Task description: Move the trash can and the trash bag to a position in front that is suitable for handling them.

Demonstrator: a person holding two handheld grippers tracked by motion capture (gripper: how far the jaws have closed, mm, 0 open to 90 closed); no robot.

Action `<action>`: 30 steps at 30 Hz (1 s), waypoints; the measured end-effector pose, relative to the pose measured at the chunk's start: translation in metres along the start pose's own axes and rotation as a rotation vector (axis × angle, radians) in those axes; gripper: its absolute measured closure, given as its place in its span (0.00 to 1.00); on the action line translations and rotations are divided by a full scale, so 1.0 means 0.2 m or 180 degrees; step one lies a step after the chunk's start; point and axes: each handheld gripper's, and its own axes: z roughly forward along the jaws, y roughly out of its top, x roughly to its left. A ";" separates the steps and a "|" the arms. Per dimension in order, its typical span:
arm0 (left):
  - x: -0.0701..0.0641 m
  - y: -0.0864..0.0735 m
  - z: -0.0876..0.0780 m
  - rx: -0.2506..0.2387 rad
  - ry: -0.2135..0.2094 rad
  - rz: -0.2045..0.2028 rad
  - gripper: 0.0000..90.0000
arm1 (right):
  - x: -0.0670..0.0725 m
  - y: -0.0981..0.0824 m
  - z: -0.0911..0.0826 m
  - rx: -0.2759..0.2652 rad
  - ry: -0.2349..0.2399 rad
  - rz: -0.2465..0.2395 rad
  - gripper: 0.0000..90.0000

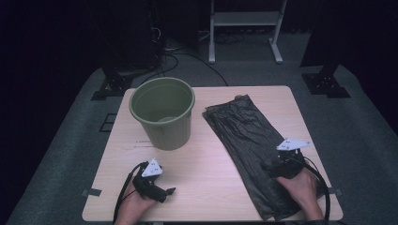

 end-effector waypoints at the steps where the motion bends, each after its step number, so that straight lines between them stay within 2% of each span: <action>1: 0.00 0.00 0.00 -0.0002 0.0002 -0.0004 0.00 | 0.00 -0.01 0.02 0.0014 -0.0004 0.0000 0.00; 7: 0.00 0.00 0.00 0.0001 0.0006 -0.0007 0.00 | -0.03 -0.05 0.10 0.0000 0.0078 0.0068 0.00; 12: 0.00 0.00 0.00 0.0004 0.0042 -0.0039 0.00 | -0.03 -0.07 0.12 0.0081 0.0011 0.0042 0.00; 16: 0.00 0.00 0.00 -0.0006 0.0035 -0.0068 0.00 | -0.02 -0.07 0.13 0.0119 0.0013 0.0021 0.00; 21: 0.00 0.01 -0.01 -0.0032 -0.0030 -0.0116 0.00 | -0.03 -0.07 0.14 0.0160 0.0038 0.0074 0.00; 23: 0.00 0.02 -0.02 -0.0051 -0.0044 -0.0137 0.00 | -0.03 -0.07 0.14 0.0177 0.0066 0.0120 0.00; 30: 0.00 0.05 -0.09 -0.0149 -0.0059 -0.0188 0.00 | -0.03 -0.07 0.14 0.0178 0.0051 0.0128 0.00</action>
